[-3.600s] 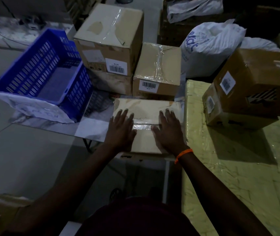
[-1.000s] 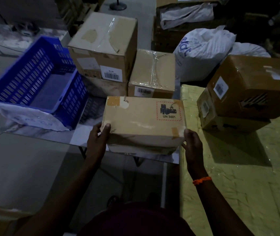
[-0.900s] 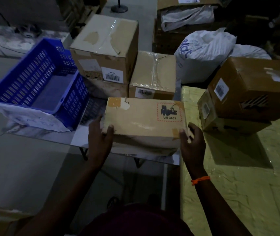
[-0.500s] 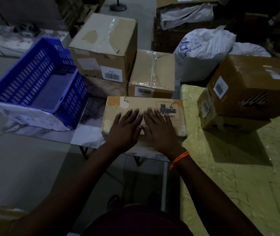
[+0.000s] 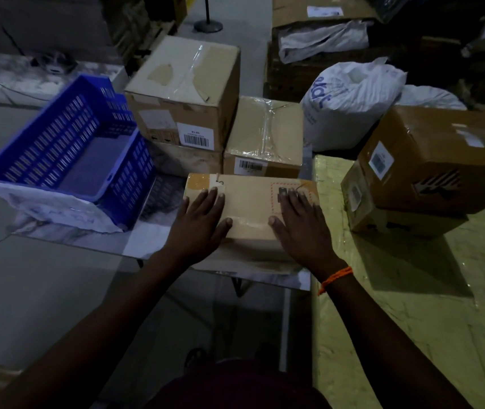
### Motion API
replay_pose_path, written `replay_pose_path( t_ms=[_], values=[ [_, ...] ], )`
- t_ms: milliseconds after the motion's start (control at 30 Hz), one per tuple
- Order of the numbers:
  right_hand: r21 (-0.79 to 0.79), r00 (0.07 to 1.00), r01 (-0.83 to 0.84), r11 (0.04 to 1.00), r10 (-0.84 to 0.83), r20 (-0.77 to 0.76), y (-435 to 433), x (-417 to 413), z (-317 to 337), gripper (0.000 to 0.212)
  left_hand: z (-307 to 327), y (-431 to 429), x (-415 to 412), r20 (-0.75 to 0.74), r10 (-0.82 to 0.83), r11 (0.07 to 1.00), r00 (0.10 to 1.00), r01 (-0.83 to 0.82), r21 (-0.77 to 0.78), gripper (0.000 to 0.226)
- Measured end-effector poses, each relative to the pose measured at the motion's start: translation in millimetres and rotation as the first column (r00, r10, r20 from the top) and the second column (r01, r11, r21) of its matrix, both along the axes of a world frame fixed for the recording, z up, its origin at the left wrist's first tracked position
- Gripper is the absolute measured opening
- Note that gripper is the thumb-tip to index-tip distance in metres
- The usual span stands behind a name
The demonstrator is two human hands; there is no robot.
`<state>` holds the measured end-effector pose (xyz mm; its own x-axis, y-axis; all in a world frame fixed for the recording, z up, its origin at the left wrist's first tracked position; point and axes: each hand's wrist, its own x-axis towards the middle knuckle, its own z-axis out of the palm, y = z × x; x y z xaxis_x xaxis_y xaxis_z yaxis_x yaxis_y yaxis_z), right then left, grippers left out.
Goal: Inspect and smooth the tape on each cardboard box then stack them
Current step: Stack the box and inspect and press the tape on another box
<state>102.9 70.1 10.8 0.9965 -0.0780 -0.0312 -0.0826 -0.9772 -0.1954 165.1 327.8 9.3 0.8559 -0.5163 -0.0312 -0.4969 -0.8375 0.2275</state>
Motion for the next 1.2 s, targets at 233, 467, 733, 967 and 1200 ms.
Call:
replay_pose_path(
  t_ms=[233, 467, 733, 967, 1200],
  values=[
    [-0.001, 0.999, 0.009, 1.000, -0.009, 0.048, 1, -7, -6, 0.074, -9, 3, -5, 0.038, -0.003, 0.999, 0.999, 0.004, -0.033, 0.071],
    [0.077, 1.000, -0.017, 0.997, 0.017, 0.007, -5, 1, 5, 0.075, -3, 3, 1, 0.009, -0.021, 1.000, 1.000, 0.021, -0.009, 0.082],
    [0.581, 0.897, 0.394, 0.712, -0.435, -0.076, -22, 24, 16, 0.065, 12, 7, 17, -0.310, 0.233, 0.814, 0.922, -0.359, -0.456, 0.086],
    [0.927, 0.857, 0.288, 0.241, -0.497, -0.137, -28, 21, 32, 0.030, 31, 18, 21, -0.585, 0.215, 0.373, 0.782, -0.619, -0.691, 0.032],
    [0.960, 0.796, 0.272, 0.057, -0.574, -0.192, -23, -16, 15, 0.023, 26, 32, -4, -0.723, 0.229, 0.081, 0.652, -0.753, -0.653, 0.043]
  ],
)
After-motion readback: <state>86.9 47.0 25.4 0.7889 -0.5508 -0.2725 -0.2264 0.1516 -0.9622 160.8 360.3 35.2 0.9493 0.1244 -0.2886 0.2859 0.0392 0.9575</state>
